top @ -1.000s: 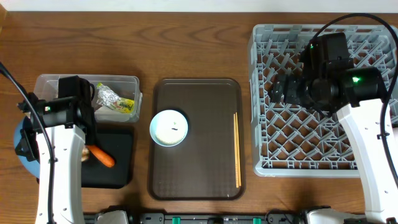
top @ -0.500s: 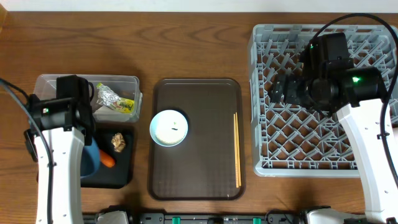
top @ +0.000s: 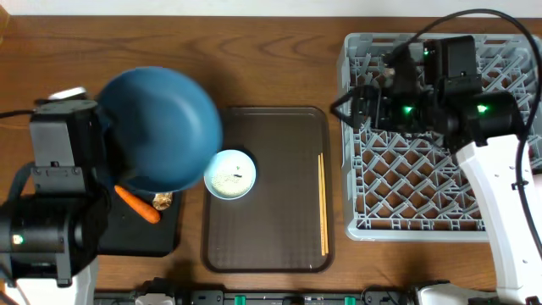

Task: Sort waste into correct bins and load items into the dishwasher rack
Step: 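Grasp the blue plate's rim with the right gripper from the left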

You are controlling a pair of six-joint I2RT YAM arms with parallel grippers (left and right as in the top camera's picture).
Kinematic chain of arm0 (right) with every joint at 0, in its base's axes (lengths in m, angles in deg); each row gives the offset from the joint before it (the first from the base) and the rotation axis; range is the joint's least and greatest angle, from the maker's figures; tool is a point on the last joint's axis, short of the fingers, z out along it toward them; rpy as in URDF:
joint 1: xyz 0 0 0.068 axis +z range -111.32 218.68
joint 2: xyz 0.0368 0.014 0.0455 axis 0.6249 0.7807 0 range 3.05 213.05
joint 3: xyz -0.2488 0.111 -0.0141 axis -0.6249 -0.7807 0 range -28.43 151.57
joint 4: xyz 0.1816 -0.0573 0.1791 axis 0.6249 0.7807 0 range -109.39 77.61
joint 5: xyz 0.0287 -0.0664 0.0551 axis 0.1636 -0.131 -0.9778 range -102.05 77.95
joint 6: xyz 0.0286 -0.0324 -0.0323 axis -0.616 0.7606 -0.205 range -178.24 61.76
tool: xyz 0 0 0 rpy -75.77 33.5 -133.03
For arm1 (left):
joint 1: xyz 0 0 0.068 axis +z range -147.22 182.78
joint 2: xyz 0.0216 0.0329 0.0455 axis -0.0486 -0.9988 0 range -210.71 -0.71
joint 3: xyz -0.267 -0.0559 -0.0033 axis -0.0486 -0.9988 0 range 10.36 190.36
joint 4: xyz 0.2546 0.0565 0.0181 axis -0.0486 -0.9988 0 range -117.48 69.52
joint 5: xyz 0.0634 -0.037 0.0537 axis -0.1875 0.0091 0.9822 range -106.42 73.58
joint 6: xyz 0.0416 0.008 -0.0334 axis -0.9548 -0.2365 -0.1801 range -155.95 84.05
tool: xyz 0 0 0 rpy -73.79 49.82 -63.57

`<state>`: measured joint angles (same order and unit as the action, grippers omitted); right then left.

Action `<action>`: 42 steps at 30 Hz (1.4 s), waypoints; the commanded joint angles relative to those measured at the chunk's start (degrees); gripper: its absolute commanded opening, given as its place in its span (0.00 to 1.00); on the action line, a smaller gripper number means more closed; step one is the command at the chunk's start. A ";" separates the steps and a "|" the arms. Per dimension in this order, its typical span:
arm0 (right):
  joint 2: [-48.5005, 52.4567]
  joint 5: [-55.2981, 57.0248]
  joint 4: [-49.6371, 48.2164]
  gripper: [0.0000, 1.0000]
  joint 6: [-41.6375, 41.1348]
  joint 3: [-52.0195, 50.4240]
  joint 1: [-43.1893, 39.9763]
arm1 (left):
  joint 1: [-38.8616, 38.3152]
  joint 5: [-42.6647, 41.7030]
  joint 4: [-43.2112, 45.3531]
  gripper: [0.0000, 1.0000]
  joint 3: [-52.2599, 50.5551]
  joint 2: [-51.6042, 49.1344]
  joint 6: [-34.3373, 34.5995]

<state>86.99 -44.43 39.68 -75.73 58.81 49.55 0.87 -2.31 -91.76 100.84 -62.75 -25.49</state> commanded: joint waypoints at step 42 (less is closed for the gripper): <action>-0.13 5.66 -9.03 0.01 5.60 -0.04 18.03 | -22.08 -15.61 13.40 0.07 0.55 -1.31 -1.88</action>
<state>86.88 -40.91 30.87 -71.25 58.81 67.10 -20.53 -14.52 -79.37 100.81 -64.63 -28.77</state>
